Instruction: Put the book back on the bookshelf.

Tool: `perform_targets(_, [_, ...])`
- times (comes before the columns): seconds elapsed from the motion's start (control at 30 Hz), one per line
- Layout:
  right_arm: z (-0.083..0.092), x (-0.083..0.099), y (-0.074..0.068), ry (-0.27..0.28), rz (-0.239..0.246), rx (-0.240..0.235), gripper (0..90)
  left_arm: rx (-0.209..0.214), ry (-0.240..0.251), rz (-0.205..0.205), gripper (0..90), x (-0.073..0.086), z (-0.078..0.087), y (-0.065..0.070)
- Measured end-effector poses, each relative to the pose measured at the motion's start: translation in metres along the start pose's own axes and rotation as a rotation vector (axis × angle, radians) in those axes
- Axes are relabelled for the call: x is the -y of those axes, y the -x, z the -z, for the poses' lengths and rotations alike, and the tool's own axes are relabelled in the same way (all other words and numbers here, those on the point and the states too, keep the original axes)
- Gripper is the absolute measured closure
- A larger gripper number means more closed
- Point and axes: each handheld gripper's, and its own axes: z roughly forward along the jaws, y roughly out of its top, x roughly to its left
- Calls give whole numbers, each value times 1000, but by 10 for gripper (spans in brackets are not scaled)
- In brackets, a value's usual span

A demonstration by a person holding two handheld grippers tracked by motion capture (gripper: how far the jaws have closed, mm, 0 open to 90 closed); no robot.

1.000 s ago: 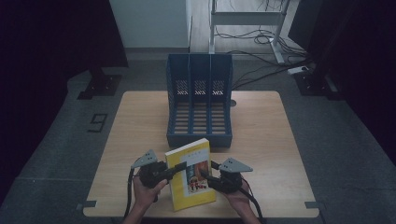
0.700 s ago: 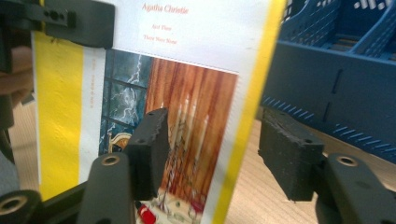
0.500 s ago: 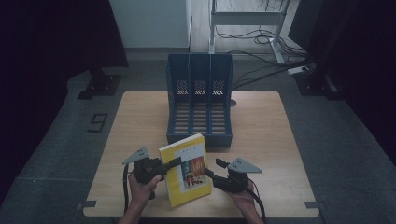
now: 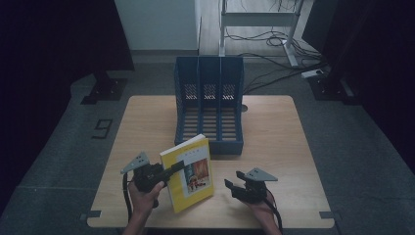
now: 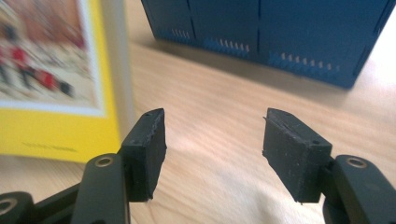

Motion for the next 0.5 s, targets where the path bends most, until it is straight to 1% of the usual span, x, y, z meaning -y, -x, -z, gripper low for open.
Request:
perform_targets(0.1, [-5,5,-1,-64,27,27,383,-2,-1,-11,757,-2,0,4])
perform_targets(0.17, [-8,8,-2,-110,46,56,379,-1,6,-14,757,-2,2,5])
perform_targets(0.23, [-9,9,-2,-124,52,60,377,2,10,-12,757,-3,4,5])
perform_targets(0.4, [-9,10,1,-135,40,92,378,13,23,-8,757,-5,9,3])
perform_targets(0.5, [-10,11,5,-140,33,104,379,11,29,-7,757,-6,11,1])
